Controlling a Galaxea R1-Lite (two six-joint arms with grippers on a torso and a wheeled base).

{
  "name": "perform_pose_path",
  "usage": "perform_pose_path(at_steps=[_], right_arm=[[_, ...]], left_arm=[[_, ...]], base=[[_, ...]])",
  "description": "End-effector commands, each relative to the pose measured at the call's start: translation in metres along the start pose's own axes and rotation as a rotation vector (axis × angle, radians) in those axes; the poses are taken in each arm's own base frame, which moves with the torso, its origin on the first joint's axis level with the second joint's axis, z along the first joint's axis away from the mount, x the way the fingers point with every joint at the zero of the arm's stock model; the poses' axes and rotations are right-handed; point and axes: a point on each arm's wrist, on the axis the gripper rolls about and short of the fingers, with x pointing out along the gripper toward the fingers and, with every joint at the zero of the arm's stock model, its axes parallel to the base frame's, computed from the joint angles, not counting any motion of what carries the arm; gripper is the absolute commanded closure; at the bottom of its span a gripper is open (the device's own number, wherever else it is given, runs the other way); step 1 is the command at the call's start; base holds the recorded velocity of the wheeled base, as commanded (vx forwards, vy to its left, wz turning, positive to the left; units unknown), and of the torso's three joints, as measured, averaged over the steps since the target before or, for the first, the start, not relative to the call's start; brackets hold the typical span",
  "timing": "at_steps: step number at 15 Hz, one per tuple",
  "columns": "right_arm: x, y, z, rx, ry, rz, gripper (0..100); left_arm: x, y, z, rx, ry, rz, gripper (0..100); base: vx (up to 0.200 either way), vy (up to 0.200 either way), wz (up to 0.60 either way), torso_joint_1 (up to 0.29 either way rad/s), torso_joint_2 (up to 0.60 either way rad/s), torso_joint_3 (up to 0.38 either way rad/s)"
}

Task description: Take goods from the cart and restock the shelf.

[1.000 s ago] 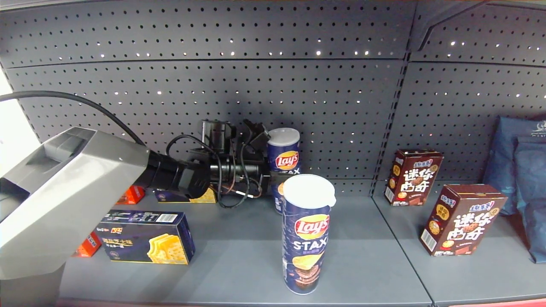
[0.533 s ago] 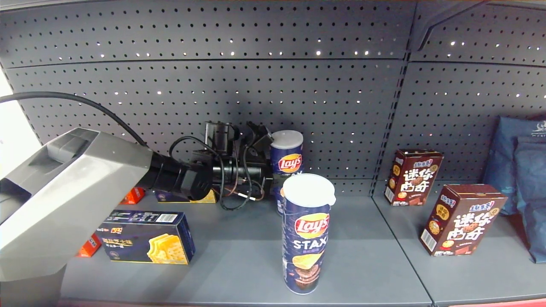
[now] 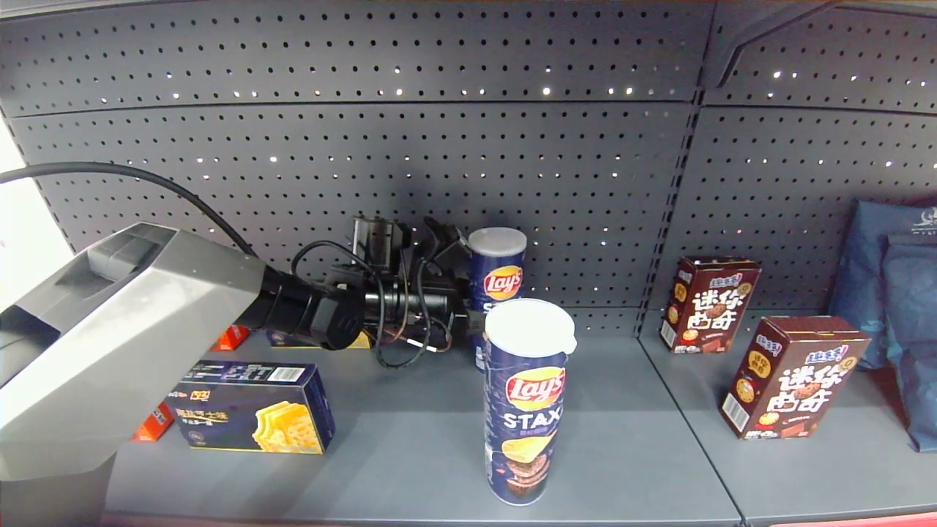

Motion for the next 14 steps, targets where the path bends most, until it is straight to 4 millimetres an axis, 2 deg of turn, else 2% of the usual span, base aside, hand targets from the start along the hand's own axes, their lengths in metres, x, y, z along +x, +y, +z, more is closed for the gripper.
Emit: perform_pose_path(at_steps=[1, 5, 7, 11, 14], right_arm=[[0.000, 0.000, 0.000, 0.001, 0.002, 0.001, 0], [0.000, 0.000, 0.000, -0.001, 0.001, 0.009, 0], [0.000, 0.000, 0.000, -0.002, 0.000, 0.015, 0], [0.000, 0.000, 0.000, -0.007, 0.000, 0.016, 0], [0.000, 0.000, 0.000, -0.007, 0.000, 0.016, 0]], left_arm=[[0.000, 0.000, 0.000, 0.000, 0.000, 0.000, 0], [-0.001, 0.000, 0.002, 0.004, -0.004, 0.003, 0], [-0.009, 0.001, 0.009, 0.014, -0.012, 0.018, 0], [-0.039, -0.001, 0.013, -0.003, -0.003, 0.072, 0], [-0.047, -0.005, 0.019, 0.000, 0.016, 0.141, 0]], base=[[0.000, 0.000, 0.00, 0.000, 0.00, 0.000], [0.000, 0.000, 0.00, 0.000, 0.00, 0.000], [0.000, 0.000, 0.00, 0.000, 0.00, 0.000], [0.000, 0.000, 0.00, 0.000, 0.00, 0.000], [0.000, 0.000, 0.00, 0.000, 0.00, 0.000]])
